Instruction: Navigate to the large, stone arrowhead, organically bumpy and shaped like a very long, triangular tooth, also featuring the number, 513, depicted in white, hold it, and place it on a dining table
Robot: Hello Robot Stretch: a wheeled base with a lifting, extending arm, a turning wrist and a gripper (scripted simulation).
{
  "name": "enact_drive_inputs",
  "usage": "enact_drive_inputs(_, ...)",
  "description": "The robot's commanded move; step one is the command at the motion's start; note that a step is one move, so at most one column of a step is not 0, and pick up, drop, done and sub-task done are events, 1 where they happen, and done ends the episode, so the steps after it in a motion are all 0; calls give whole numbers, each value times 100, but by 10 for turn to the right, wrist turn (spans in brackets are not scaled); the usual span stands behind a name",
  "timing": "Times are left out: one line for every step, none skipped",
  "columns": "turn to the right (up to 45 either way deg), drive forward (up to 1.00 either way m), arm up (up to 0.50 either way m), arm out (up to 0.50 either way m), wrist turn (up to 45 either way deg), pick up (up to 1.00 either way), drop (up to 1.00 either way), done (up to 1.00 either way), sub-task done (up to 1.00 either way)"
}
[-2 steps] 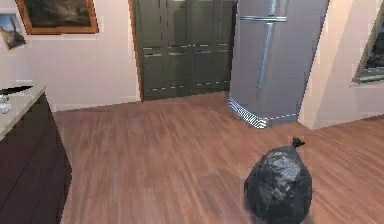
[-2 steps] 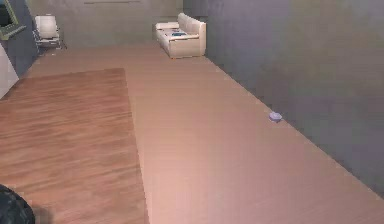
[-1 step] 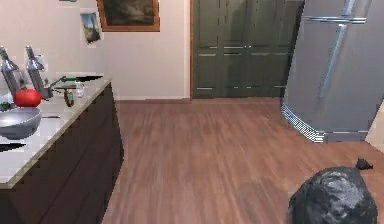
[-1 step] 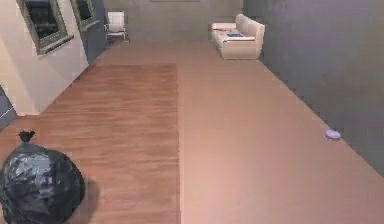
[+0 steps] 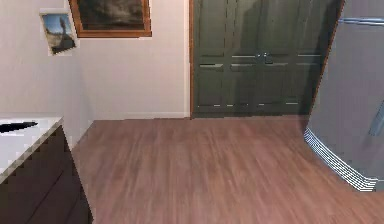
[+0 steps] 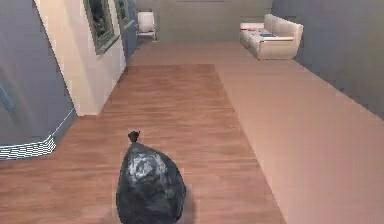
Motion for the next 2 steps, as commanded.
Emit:
enact_drive_inputs(-450, 0, 0, 0, 0, 0, 0, 0, 0)
enact_drive_inputs(-450, 0, 0, 0, 0, 0, 0, 0, 0)
